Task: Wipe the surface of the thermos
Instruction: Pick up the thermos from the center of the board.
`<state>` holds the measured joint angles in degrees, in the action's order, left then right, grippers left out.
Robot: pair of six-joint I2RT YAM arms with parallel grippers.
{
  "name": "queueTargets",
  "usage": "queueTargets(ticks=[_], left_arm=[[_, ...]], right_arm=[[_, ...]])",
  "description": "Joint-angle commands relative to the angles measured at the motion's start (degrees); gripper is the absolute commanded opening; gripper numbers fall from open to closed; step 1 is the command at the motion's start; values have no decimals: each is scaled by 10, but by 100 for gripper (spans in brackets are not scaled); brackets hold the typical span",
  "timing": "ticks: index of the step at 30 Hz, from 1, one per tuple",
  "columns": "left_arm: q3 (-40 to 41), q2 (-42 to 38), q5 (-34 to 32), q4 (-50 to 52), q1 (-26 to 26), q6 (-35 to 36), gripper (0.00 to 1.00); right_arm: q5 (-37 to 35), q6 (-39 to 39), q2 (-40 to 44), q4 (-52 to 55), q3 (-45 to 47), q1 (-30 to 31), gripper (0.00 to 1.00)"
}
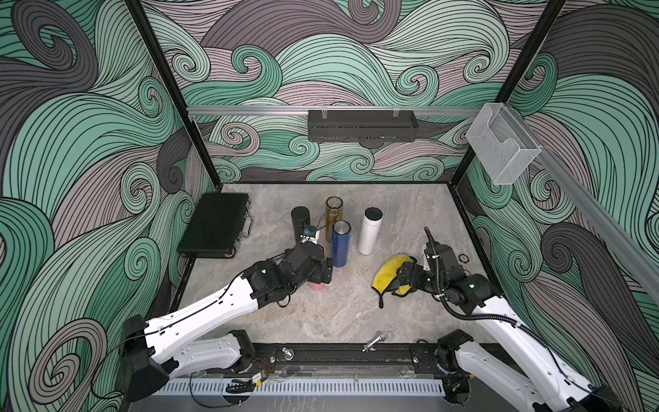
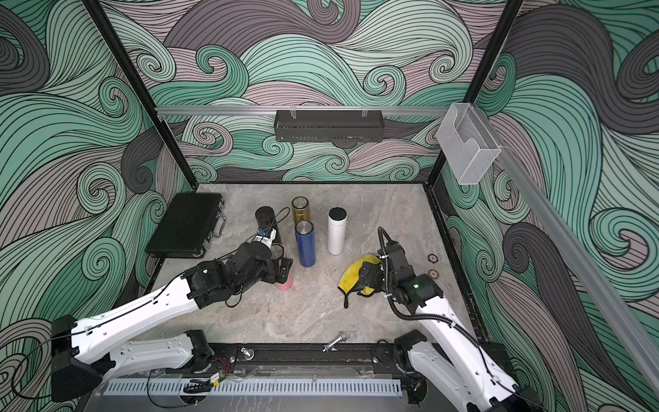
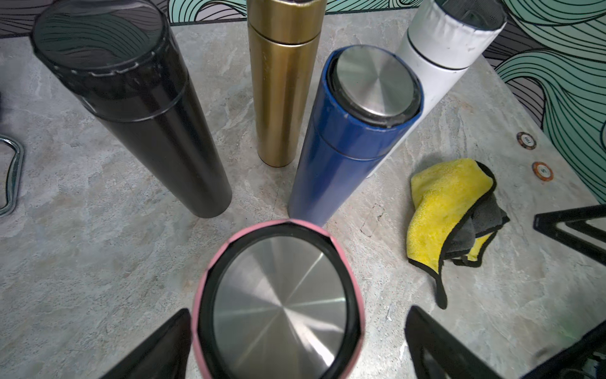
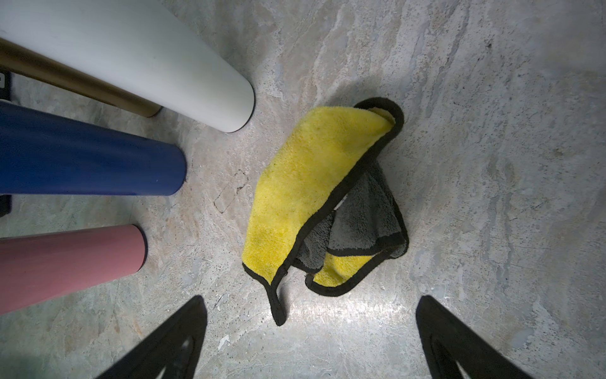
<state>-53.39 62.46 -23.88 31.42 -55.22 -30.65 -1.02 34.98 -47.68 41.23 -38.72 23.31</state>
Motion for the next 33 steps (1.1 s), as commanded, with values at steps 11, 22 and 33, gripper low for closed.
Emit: queueTargets(ticks=[11,22,33], left_arm=[[117,-28,-83,-159,-17,-4,99],[138,3,-99,-223,-17,2,97],[152,39,-114,-252,-16,-14,90]], right_arm=[[9,8,-14,-30,9,4,99],[-7,15,3,-27,16,4,99],[-12,27,18,-25,26,4,99]])
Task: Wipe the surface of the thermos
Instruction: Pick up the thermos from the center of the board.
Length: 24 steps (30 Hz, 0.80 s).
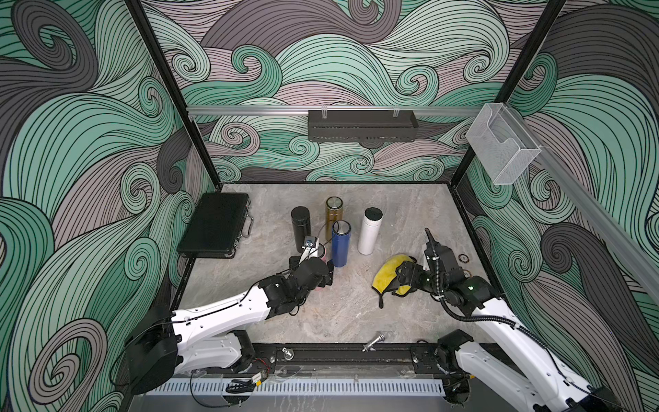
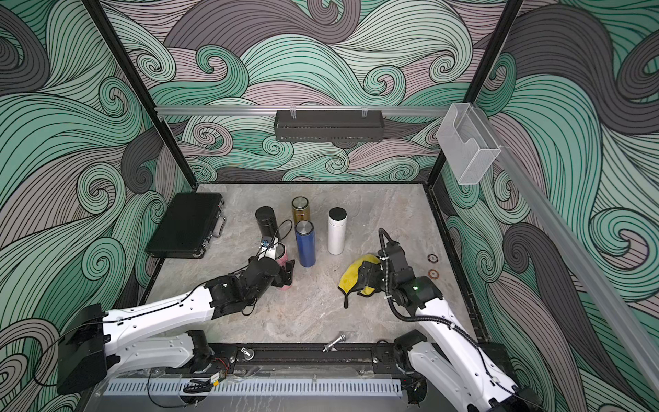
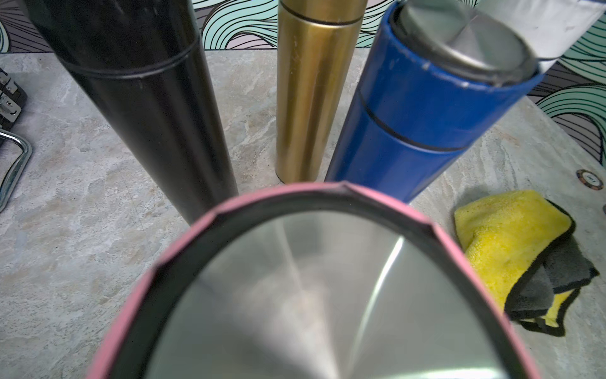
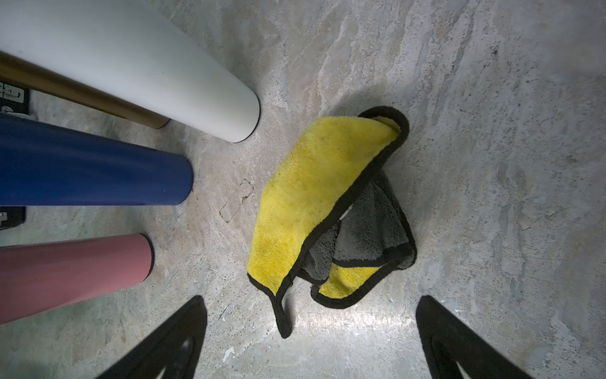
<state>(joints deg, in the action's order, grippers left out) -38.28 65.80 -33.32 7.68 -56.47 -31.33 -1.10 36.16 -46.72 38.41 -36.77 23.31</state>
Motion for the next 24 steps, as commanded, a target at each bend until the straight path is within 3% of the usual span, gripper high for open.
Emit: queueTargets(ticks=[1,6,10,13,14,16,17,24], left_arm=[[2,5,-19,-15,-4,-7,89],[10,-4,-27,-13,-4,-13,84],[14,-12,-32,-16,-3,-9,72],[13,-12,-41,-15,-3,-3,56],[12,-12,-41,-15,-2,1,48],[4,-12,-43,4,-1,1,13],[-3,-12,-48,18,0,-4,0],[-20,-65,-22,75,3,-6,0]], right_arm=[[-12,15,8,2,7,4,99],[-14,15,8,3,7,4,99],[-12,11,7,2,8,3,99],[-25,10,-1,12,2,4,99],[-31,9,-8,20,-2,4,99],[-66,16,-27,49,-22,5,99],[-79,16,-39,64,-34,6,99],[-157,6,-157,179,-126,44,99]])
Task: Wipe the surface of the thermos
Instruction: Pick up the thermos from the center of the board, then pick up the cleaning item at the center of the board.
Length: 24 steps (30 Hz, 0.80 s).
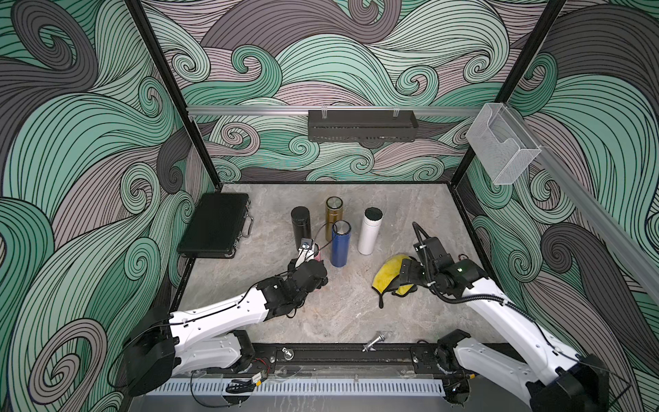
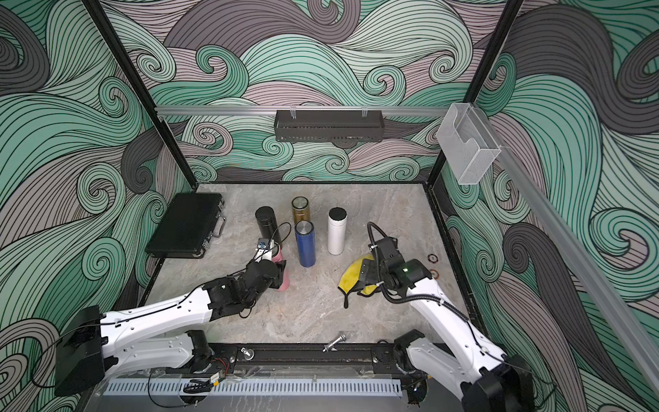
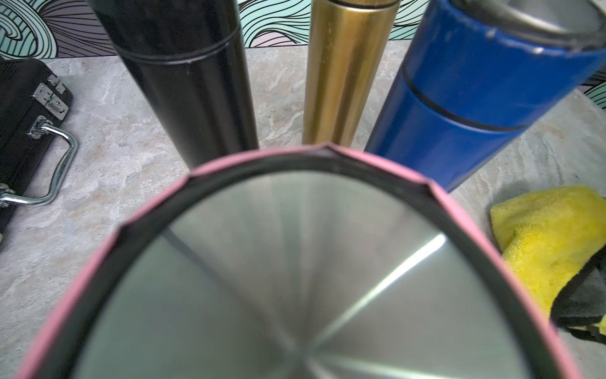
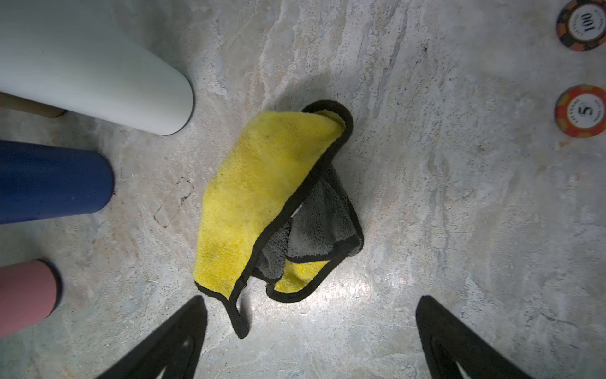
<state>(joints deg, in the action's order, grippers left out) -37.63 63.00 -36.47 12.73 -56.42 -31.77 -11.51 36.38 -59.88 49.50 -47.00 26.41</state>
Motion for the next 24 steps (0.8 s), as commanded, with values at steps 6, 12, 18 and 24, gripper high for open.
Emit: queueTargets(ticks=[6,12,18,24], left_arm=[[-46,-93,73,75,9,-20,0],[-54,-138,95,99,12,-30,0],[-41,-169,96,80,19,-38,0],[-42,-168,103,72,28,-40,0]], right_arm=[[-6,33,-37,-16,18,21,99],[22,63,-72,-104,53,21,99],[-4,95,-116,-148,57,21,99],[-15,115,-186,-184,52,21,99]])
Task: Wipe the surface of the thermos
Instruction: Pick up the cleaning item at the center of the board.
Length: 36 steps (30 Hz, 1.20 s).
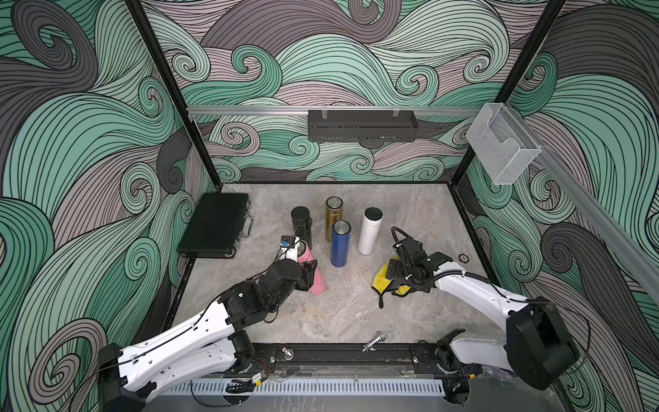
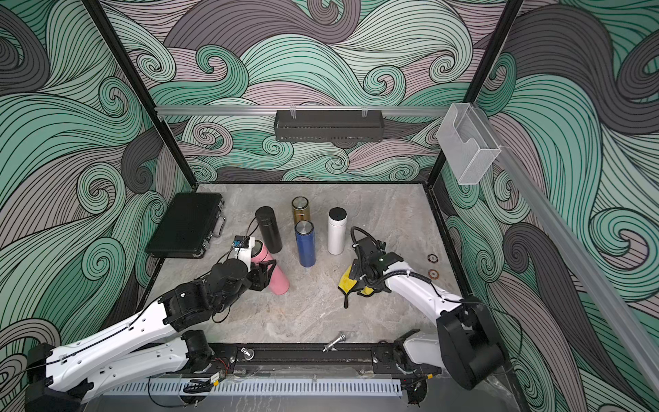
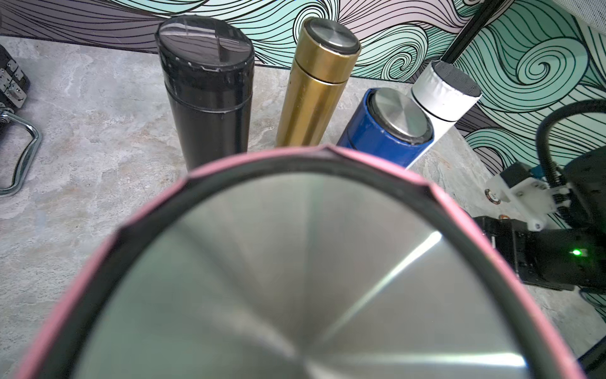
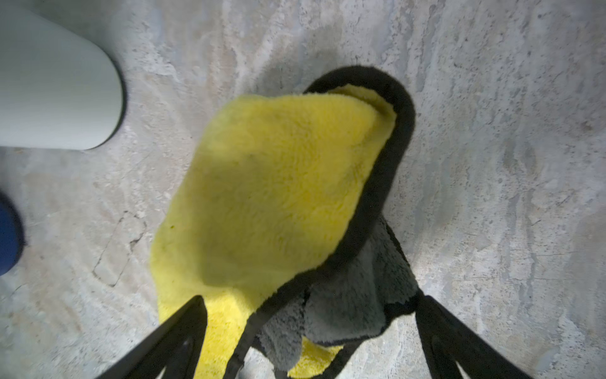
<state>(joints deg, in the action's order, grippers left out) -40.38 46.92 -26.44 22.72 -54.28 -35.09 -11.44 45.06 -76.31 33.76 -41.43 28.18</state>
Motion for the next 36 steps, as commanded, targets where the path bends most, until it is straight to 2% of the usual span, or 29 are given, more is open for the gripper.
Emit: queueTargets(ticks=[1,5,8,11,14,16,17,22,27,30,32,36], left_arm=[[-16,-5,3,-24,8,-10,0],[-27,-4,1,-9,10,-30,0],[-37,-4,-1,6,10,-43,0],[-38,-4,-5,16,10,-48,0],[-34,-6,-3,18,10,-51,0],[-33,-6,-3,21,10,-52,0],[-33,-6,-4,22,10,-52,0],[-42,-5,-22,39,10,-63,0],[-67,-5,-61,80,11,-93,0],[-69,-6,-80,87,11,-100,0],[-66,-7,-91,85,11,-104,0],[-58,-5,-99,77,14,-115,0]], right_arm=[[-15,31,-35,-31,-5,3,99],[-1,29,-62,-55,3,7,94],[-2,33,-65,-60,15,8,84],[-3,29,-55,-62,28,8,59],[-4,25,-37,-56,44,8,21],[-9,20,-25,-45,52,7,14],[-9,14,-19,-41,57,8,0],[22,-31,28,-30,73,8,0],[156,-96,135,-42,96,9,0],[219,-93,230,-52,121,10,0],[236,-86,290,-45,126,9,0],[277,-80,349,-51,117,10,0]])
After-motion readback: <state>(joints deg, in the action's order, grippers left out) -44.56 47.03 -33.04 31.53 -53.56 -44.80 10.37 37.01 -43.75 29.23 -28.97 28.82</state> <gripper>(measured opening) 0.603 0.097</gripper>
